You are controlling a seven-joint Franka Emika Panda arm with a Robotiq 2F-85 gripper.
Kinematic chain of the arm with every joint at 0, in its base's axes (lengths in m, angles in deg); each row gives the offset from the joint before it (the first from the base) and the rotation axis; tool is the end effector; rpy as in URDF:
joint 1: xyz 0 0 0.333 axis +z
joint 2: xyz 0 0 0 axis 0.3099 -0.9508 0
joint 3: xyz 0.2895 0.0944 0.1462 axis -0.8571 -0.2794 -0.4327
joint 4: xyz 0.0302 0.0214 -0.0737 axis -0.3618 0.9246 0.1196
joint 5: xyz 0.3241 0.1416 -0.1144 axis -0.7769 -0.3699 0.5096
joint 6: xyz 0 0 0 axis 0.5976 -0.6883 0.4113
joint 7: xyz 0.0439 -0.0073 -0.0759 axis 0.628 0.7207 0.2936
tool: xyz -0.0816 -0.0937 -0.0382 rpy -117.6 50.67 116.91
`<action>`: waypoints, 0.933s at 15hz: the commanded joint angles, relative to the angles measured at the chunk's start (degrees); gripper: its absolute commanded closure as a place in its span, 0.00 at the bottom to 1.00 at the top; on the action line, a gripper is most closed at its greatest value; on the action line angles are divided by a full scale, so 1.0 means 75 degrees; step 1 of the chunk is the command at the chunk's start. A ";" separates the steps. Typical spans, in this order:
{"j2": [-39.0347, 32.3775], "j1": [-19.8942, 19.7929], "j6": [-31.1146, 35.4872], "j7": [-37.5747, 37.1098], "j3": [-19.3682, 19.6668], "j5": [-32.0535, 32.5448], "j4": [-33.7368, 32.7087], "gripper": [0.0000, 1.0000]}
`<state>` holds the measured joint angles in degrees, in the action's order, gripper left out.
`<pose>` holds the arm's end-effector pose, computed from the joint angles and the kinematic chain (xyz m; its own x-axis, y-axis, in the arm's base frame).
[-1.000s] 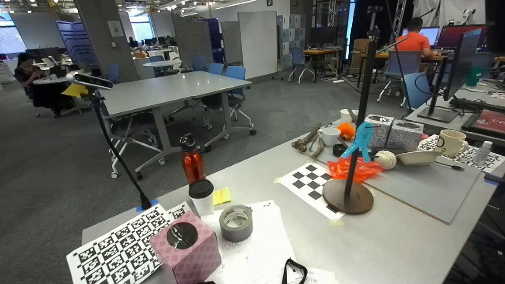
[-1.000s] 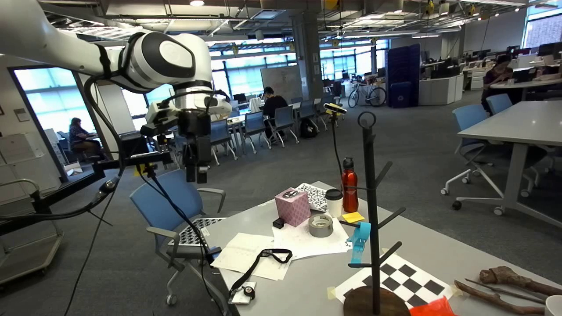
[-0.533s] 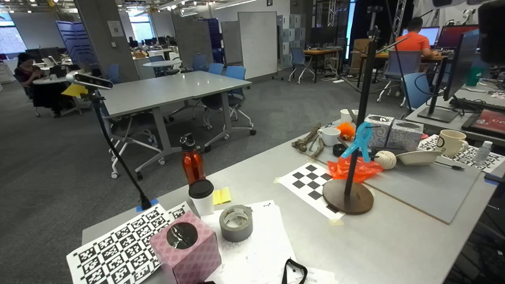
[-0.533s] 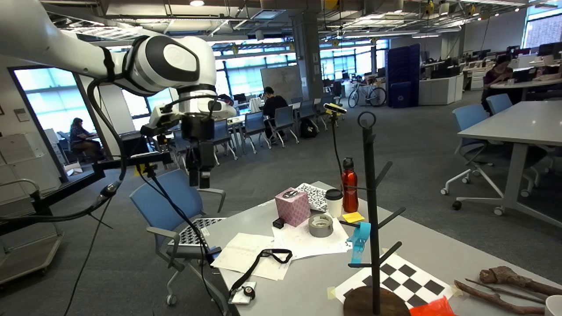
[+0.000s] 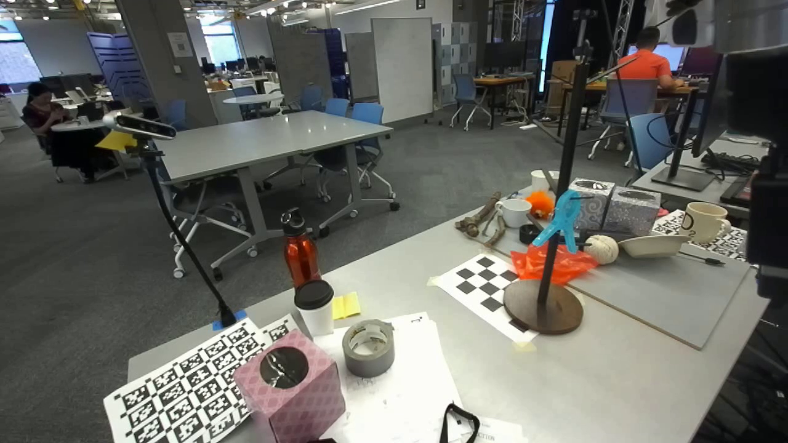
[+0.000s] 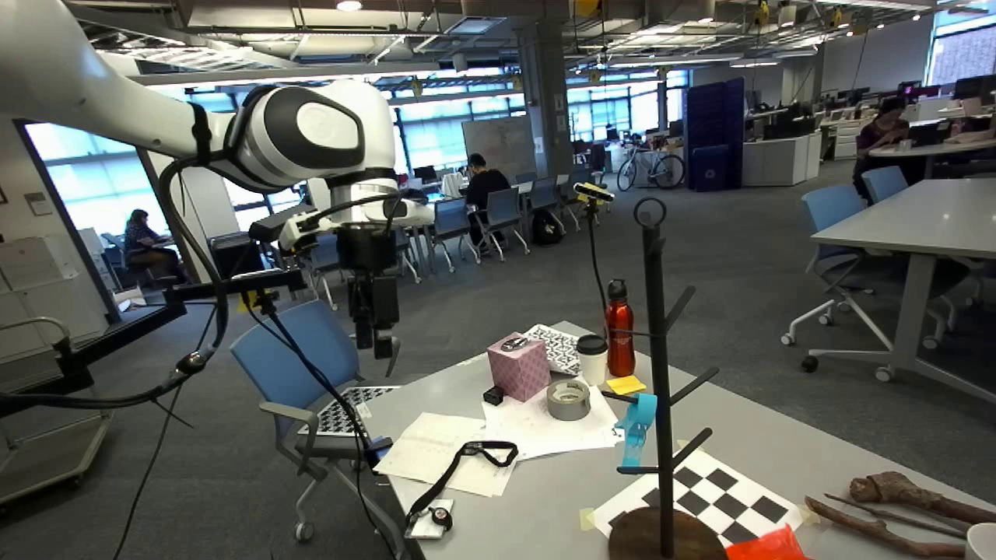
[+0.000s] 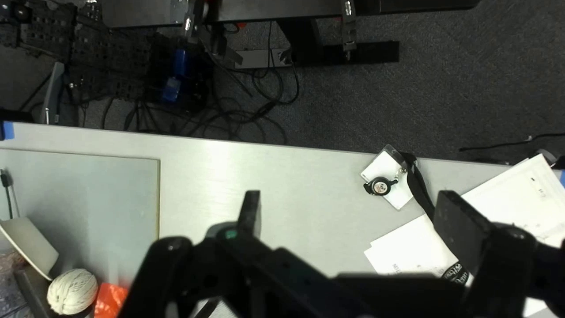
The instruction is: Take the object from the stand and put it on the table
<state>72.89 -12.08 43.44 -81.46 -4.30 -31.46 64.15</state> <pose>0.4277 0.1302 0.4678 0.9732 -0.0437 -0.2258 0.0029 -0.9794 0.2018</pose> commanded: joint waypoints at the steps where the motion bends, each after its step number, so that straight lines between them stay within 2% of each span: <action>1: 0.0374 -0.0036 0.0479 0.0284 0.0272 0.0209 0.0515 0.00; 8: 0.0171 -0.0330 0.1020 0.0247 0.0751 0.0935 0.0448 0.00; 9: 0.0137 -0.0231 0.0786 0.0097 0.0674 0.0761 0.0426 0.00; 14: 0.0137 -0.0307 0.0870 0.0102 0.0747 0.0830 0.0426 0.00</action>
<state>73.95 -14.26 50.09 -80.71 1.45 -25.19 67.45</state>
